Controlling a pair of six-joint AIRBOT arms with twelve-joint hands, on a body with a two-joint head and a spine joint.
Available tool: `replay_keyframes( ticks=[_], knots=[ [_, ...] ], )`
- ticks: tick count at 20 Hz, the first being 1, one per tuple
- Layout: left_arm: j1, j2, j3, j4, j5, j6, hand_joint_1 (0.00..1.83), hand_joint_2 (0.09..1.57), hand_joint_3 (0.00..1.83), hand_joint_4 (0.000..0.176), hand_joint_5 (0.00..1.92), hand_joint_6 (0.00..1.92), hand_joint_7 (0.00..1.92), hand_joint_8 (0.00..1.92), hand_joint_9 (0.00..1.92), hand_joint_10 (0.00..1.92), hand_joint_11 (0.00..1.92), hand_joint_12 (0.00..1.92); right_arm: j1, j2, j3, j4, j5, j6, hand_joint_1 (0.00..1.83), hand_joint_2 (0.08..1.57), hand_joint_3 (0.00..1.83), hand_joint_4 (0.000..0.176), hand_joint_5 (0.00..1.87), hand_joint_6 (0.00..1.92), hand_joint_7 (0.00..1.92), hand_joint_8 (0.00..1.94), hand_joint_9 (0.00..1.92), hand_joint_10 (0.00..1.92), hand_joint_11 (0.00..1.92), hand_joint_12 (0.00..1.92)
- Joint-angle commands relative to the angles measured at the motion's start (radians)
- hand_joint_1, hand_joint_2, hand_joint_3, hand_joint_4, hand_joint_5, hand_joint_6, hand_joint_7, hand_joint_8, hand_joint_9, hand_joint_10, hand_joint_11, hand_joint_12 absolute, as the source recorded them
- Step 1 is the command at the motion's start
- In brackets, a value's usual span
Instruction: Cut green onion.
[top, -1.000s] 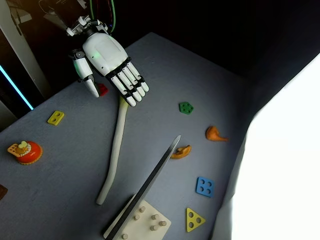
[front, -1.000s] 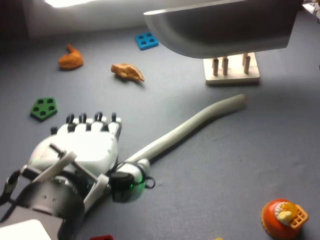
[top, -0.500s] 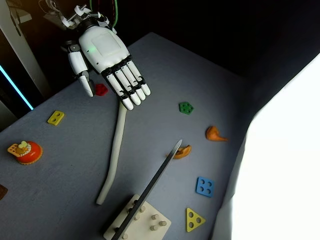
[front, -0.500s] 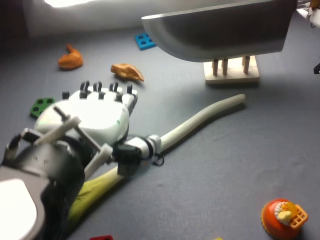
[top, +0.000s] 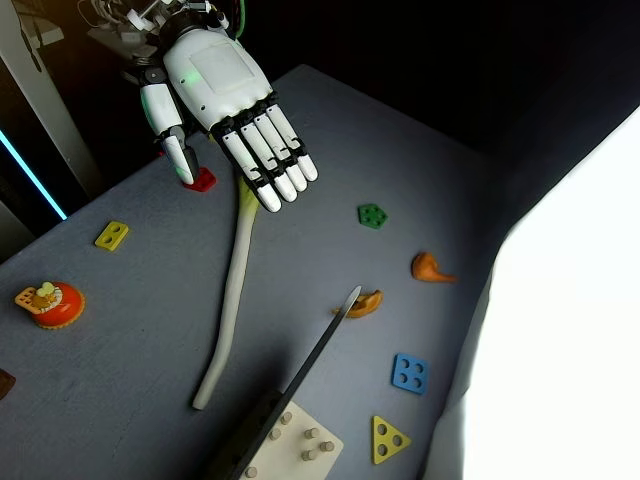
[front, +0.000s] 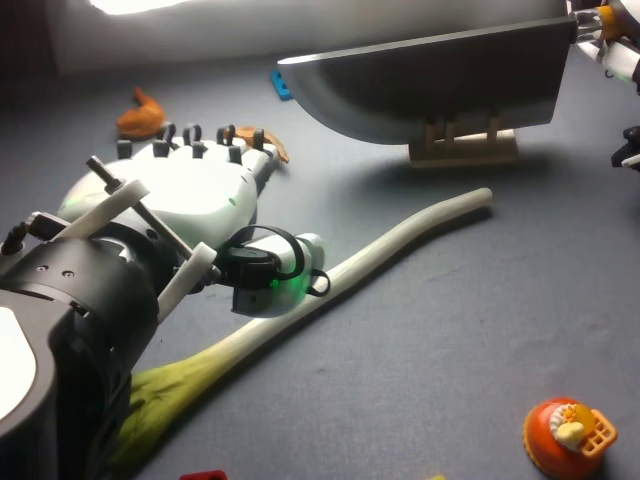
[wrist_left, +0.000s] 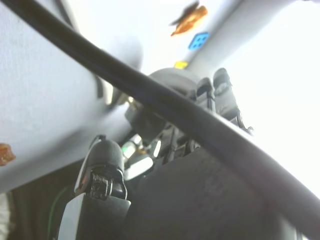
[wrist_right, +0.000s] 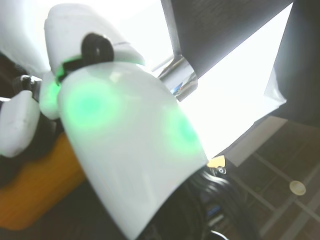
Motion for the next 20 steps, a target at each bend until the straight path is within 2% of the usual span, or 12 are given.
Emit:
replay_keyframes(
  ticks=[1, 2, 3, 4, 5, 6, 8, 9, 12, 18, 19, 20],
  knots=[
    [-0.019, 0.001, -0.005, 0.087, 0.022, 0.000, 0.03, 1.44, 0.00, 0.000, 0.00, 0.00, 0.00, 0.00, 0.00, 0.00, 0.00, 0.00, -0.003, 0.008, 0.011, 0.031, 0.142, 0.020, 1.54, 1.26, 0.00, 0.000, 1.19, 1.91, 1.53, 1.94, 1.58, 1.92, 1.66, 1.92],
    [-0.022, 0.001, -0.006, 0.080, 0.022, 0.000, 0.01, 1.45, 0.00, 0.000, 0.00, 0.00, 0.00, 0.00, 0.00, 0.00, 0.00, 0.00, -0.009, 0.005, 0.011, 0.032, 0.146, 0.029, 1.55, 1.25, 0.00, 0.094, 1.24, 1.92, 1.52, 1.94, 1.58, 1.92, 1.66, 1.92],
    [-0.025, 0.001, -0.006, 0.076, 0.022, 0.000, 0.00, 1.45, 0.00, 0.000, 0.00, 0.00, 0.00, 0.00, 0.00, 0.00, 0.00, 0.00, -0.013, 0.004, 0.011, 0.032, 0.152, 0.031, 1.51, 1.26, 0.00, 0.142, 1.18, 1.92, 1.48, 1.94, 1.55, 1.92, 1.63, 1.92],
    [-0.031, 0.001, -0.008, 0.074, 0.022, 0.000, 0.00, 1.45, 0.00, 0.000, 0.00, 0.00, 0.00, 0.00, 0.00, 0.00, 0.00, 0.00, -0.018, 0.002, 0.011, 0.037, 0.158, 0.033, 1.45, 1.28, 0.00, 0.162, 1.16, 1.92, 1.40, 1.94, 1.48, 1.92, 1.57, 1.92],
    [-0.035, 0.000, -0.009, 0.071, 0.022, 0.000, 0.00, 1.45, 0.00, 0.000, 0.00, 0.00, 0.00, 0.00, 0.00, 0.00, 0.00, 0.00, -0.020, 0.000, 0.011, 0.046, 0.158, 0.033, 1.41, 1.28, 0.00, 0.165, 1.11, 1.92, 1.33, 1.94, 1.42, 1.92, 1.51, 1.92],
    [-0.040, -0.002, -0.010, 0.069, 0.022, 0.000, 0.00, 1.45, 0.00, 0.000, 0.00, 0.00, 0.00, 0.00, 0.00, 0.00, 0.00, 0.00, -0.021, -0.002, 0.011, 0.051, 0.158, 0.033, 1.14, 1.36, 0.00, 0.000, 0.76, 1.63, 1.21, 1.94, 1.29, 1.92, 1.37, 1.92],
    [-0.046, -0.003, -0.018, 0.070, 0.021, 0.000, 0.00, 1.45, 0.00, 0.000, 0.00, 0.00, 0.00, 0.00, 0.00, 0.00, 0.00, 0.00, -0.027, -0.005, 0.011, 0.056, 0.168, 0.037, 1.06, 1.37, 0.00, 0.000, 0.68, 1.55, 1.06, 1.94, 1.14, 1.92, 1.21, 1.92],
    [-0.049, -0.003, -0.022, 0.069, 0.021, 0.000, 0.02, 1.45, 0.00, 0.000, 0.00, 0.00, 0.00, 0.00, 0.00, 0.00, 0.00, 0.00, -0.030, -0.005, 0.011, 0.056, 0.171, 0.046, 1.13, 1.39, 0.00, 0.000, 0.63, 1.47, 0.79, 1.77, 1.05, 1.92, 1.10, 1.92],
    [-0.049, -0.009, -0.038, 0.063, 0.023, 0.000, 0.01, 1.45, 0.00, 0.000, 0.00, 0.00, 0.00, 0.00, 0.00, 0.00, 0.00, 0.00, -0.038, -0.005, 0.012, 0.056, 0.171, 0.049, 1.12, 1.38, 0.00, 0.000, 0.60, 1.56, 0.75, 1.56, 0.85, 1.92, 0.86, 1.92],
    [-0.055, -0.016, -0.060, 0.066, 0.023, 0.000, 0.00, 1.44, 0.00, 0.000, 0.00, 0.00, 0.00, 0.00, 0.00, 0.00, 0.00, 0.00, -0.048, 0.000, 0.021, 0.031, 0.170, 0.066, 1.08, 1.42, 0.00, 0.024, 0.58, 1.62, 0.66, 1.61, 0.58, 1.92, 0.57, 1.92],
    [-0.057, -0.020, -0.062, 0.063, 0.023, 0.000, 0.00, 1.44, 0.00, 0.000, 0.00, 0.00, 0.00, 0.00, 0.00, 0.00, 0.00, 0.00, -0.050, 0.004, 0.021, 0.015, 0.170, 0.089, 1.07, 1.42, 0.00, 0.000, 0.56, 1.58, 0.64, 1.70, 0.52, 1.92, 0.52, 1.92],
    [-0.060, -0.022, -0.064, 0.059, 0.023, 0.000, 0.00, 1.44, 0.00, 0.000, 0.00, 0.00, 0.00, 0.00, 0.00, 0.00, 0.00, 0.00, -0.052, 0.009, 0.021, 0.006, 0.170, 0.103, 1.10, 1.37, 0.00, 0.000, 0.58, 1.48, 0.65, 1.70, 0.45, 1.83, 0.46, 1.92]
  ],
)
